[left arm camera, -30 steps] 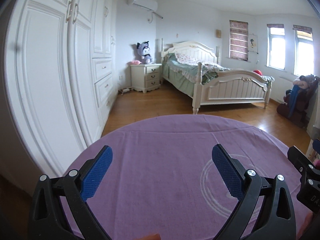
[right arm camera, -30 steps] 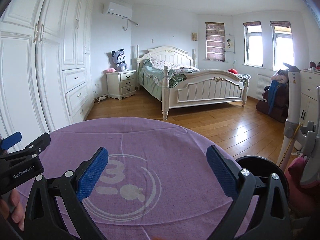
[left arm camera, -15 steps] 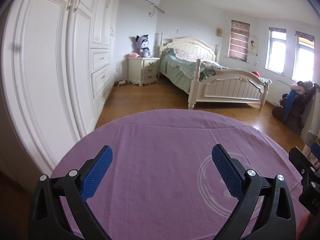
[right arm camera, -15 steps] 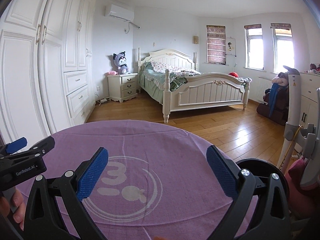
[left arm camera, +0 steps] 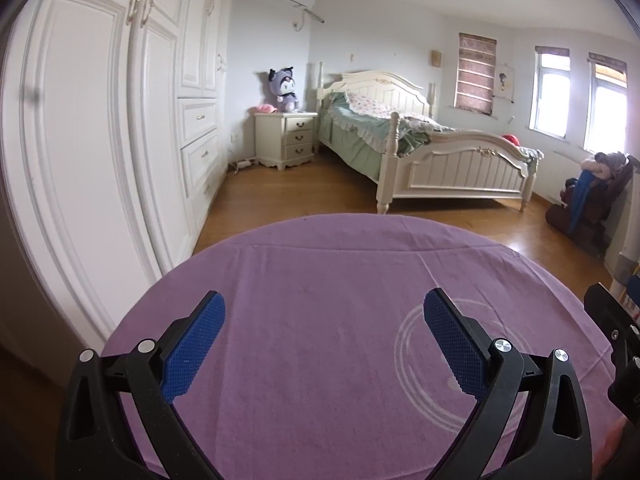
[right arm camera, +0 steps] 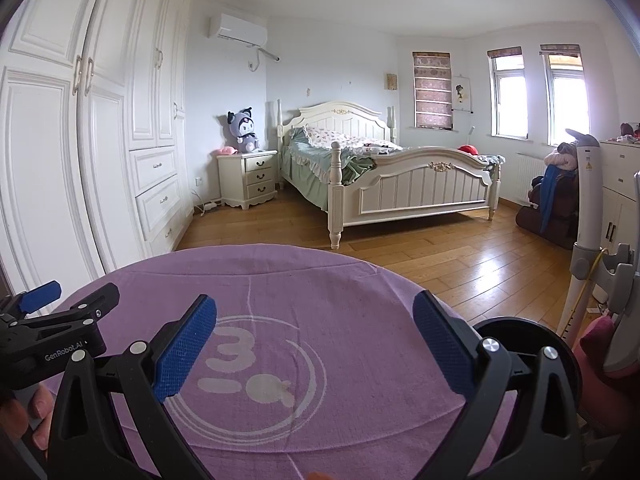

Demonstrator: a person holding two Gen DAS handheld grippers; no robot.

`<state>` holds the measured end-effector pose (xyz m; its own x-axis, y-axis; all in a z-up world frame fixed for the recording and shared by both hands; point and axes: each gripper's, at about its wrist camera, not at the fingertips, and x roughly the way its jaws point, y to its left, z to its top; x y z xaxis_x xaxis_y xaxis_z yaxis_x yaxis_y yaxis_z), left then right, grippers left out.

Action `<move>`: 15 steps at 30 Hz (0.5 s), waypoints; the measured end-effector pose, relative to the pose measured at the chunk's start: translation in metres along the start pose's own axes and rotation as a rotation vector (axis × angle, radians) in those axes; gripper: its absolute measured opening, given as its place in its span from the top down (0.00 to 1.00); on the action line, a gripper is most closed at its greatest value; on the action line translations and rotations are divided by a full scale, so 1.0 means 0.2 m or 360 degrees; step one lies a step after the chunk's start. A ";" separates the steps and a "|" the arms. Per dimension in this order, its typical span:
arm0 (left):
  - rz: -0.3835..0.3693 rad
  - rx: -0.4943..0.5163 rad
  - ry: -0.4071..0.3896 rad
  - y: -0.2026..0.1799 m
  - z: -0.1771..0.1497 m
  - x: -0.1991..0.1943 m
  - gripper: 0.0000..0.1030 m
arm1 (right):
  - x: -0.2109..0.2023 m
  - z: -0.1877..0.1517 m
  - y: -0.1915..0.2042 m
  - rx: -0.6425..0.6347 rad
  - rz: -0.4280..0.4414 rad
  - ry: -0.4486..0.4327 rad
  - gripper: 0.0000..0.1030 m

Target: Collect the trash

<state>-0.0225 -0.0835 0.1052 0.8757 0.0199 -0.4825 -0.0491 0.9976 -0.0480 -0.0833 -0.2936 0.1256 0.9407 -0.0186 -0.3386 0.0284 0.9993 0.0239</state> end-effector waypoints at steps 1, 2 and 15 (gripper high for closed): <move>-0.0003 -0.0001 0.0000 0.00 0.00 0.00 0.05 | 0.00 0.00 0.00 0.0001 0.0000 0.0001 0.05; -0.0006 -0.0003 0.0001 0.00 0.00 0.00 0.05 | 0.00 0.00 0.00 0.0001 0.0000 0.0000 0.05; -0.0007 -0.0007 0.0005 0.00 0.00 0.01 0.05 | 0.00 0.00 0.01 0.0002 0.0000 0.0007 0.05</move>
<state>-0.0213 -0.0837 0.1038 0.8745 0.0156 -0.4848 -0.0475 0.9974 -0.0535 -0.0829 -0.2921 0.1265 0.9393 -0.0187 -0.3425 0.0291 0.9993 0.0250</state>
